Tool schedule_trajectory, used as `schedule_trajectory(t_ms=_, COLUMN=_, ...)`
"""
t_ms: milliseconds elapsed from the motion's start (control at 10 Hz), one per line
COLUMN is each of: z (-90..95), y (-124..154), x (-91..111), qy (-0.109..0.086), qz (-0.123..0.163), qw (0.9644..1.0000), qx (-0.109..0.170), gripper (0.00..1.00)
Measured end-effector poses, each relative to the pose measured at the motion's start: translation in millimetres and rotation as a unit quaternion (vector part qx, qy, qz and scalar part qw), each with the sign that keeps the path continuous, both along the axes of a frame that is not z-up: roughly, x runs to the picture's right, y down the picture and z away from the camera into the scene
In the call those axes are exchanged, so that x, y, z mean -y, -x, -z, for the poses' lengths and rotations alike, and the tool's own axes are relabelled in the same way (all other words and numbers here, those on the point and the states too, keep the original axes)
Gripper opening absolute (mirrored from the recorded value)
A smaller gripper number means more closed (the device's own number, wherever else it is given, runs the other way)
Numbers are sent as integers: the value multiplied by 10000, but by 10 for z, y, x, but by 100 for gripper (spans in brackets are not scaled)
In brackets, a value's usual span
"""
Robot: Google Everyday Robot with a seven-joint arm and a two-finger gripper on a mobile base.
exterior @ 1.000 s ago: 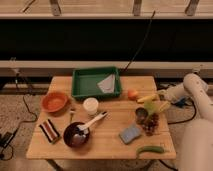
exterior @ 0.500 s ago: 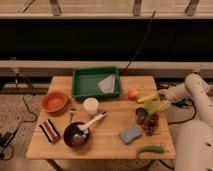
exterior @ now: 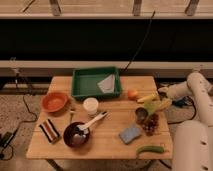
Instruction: Place banana in plastic cup
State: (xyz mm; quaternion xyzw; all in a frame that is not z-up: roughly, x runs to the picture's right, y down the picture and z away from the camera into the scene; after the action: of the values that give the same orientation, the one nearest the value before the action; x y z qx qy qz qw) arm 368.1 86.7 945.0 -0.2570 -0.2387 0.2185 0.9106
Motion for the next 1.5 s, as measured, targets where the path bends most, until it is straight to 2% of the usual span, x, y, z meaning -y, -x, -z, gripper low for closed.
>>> schedule_trajectory(t_ms=500, z=-81, y=141, x=35, qy=13, qz=20, qw=9998, qx=178, gripper=80)
schedule_trajectory(t_ms=800, z=-77, y=129, x=27, qy=17, qz=14, qw=9998, qx=174, gripper=58)
schedule_trajectory(t_ms=1000, z=-82, y=141, x=30, qy=17, qz=20, qw=9998, qx=180, gripper=34)
schedule_trajectory(t_ms=1100, z=-81, y=145, x=32, qy=11, qz=12, qw=9998, qx=194, gripper=28)
schedule_trajectory(t_ms=1300, z=-104, y=315, x=25, qy=21, qz=-55, qw=9992, qx=407, gripper=6)
schedule_trajectory(t_ms=1400, z=-105, y=364, x=47, qy=-38, qz=-127, qw=9988, qx=477, gripper=1)
schedule_trajectory(t_ms=1500, z=-96, y=346, x=40, qy=-66, qz=-192, qw=9984, qx=521, gripper=0)
